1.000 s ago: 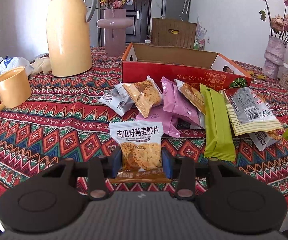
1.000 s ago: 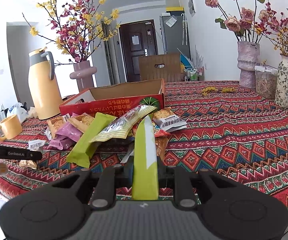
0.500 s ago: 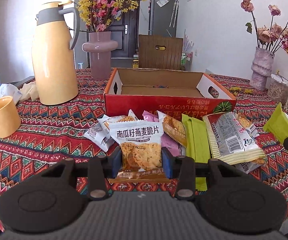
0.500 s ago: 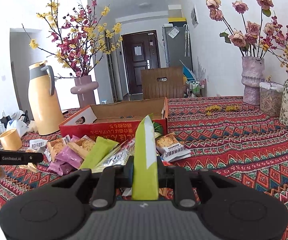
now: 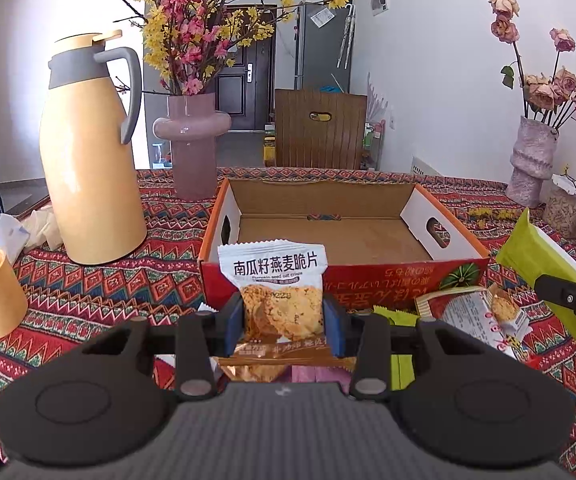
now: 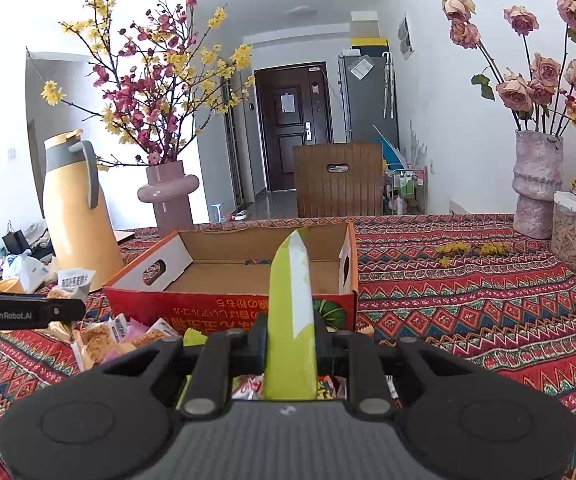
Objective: Organize snacks
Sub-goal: 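Carry both held snacks over the open cardboard box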
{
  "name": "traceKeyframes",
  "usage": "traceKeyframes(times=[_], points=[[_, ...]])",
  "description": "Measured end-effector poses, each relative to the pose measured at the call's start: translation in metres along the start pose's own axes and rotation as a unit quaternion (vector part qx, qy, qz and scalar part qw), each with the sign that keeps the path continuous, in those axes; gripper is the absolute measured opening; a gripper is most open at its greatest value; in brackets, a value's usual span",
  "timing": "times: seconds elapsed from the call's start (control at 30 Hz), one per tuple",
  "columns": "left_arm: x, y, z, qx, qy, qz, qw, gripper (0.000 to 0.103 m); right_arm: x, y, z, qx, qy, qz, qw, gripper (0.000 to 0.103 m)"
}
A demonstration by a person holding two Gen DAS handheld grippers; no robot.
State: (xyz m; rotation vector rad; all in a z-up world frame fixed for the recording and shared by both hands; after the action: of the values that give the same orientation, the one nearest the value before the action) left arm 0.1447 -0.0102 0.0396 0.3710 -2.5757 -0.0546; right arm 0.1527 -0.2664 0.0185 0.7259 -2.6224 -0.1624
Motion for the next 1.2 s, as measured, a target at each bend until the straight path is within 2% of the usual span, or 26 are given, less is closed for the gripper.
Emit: traceKeyframes(times=[0.7, 0.97, 1.2], points=[[-0.095, -0.022, -0.066, -0.001, 0.014, -0.008, 0.9999, 0.042, -0.132, -0.047, -0.065, -0.002, 0.048, -0.009, 0.999, 0.019], [-0.139, -0.019, -0.069, 0.02, 0.038, -0.013, 0.999, 0.042, -0.177, -0.059, -0.061, -0.007, 0.083, -0.012, 0.996, 0.019], [-0.16, -0.005, -0.062, 0.034, 0.055, -0.013, 0.9978, 0.042, -0.187, -0.069, -0.046, -0.014, 0.09, -0.001, 0.996, 0.019]])
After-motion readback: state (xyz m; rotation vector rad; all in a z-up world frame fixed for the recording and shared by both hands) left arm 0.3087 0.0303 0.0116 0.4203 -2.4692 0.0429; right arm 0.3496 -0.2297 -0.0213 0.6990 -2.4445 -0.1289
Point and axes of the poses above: each gripper's, at about its wrist camera, not at the fingertips, and x roughly against the way its jaws point, y to its left, z to its underside, the point moved 1 cm from there along -x, roughly the way its jaws point, and after that the axes turned 15 degrees about -z, right-handed, at the moved point
